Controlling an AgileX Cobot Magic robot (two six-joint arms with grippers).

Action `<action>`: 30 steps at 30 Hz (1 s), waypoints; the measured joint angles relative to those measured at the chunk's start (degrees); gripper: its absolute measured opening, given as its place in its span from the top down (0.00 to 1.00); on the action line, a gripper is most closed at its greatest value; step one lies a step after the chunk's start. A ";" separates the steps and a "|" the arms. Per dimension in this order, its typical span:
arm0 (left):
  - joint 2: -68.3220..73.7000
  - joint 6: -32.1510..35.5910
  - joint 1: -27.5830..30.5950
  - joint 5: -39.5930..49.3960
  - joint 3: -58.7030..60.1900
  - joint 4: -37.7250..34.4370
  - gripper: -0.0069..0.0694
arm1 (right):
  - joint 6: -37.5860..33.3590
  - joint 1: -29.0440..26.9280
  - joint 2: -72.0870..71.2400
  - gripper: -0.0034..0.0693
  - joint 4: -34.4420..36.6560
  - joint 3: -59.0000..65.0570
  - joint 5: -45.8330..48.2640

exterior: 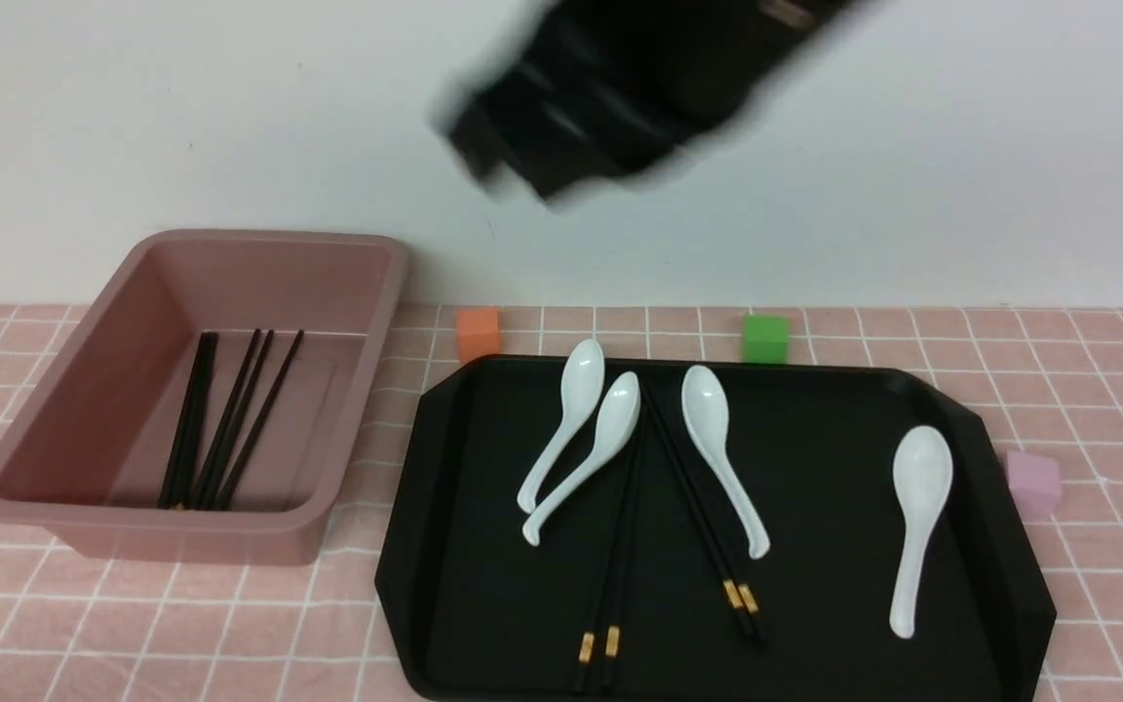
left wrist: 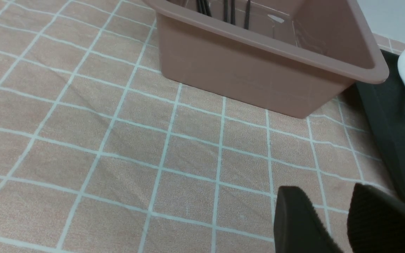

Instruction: On pink tablecloth take chopsticks from black tray and put them in box.

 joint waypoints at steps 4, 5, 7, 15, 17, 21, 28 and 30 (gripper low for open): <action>0.00 0.00 0.00 0.00 0.00 0.00 0.60 | 0.00 0.00 -6.69 0.97 -0.44 10.71 0.05; 0.00 0.00 0.00 0.00 0.00 0.00 0.60 | 0.00 0.00 -8.73 0.97 -0.44 13.82 0.05; 0.00 0.00 0.00 0.00 0.00 0.00 0.60 | 0.00 0.00 -10.68 0.97 -0.44 16.79 0.05; 0.00 0.00 0.00 0.00 0.00 0.00 0.60 | 0.00 0.00 -12.21 0.97 -0.44 19.27 -0.07; 0.00 0.00 0.00 0.00 0.00 0.00 0.60 | -0.14 0.00 -12.27 0.97 -1.43 19.30 -0.07; 0.00 0.00 0.00 0.00 0.00 0.00 0.60 | -1.51 -2.68 -15.96 0.97 -3.15 23.75 -1.23; 0.00 0.00 0.00 0.00 0.00 0.00 0.60 | -1.74 -17.40 -35.20 0.97 2.38 51.68 -18.90; 0.00 0.00 0.00 0.00 0.00 0.00 0.60 | -1.74 -22.37 -42.37 0.97 3.93 62.63 -26.49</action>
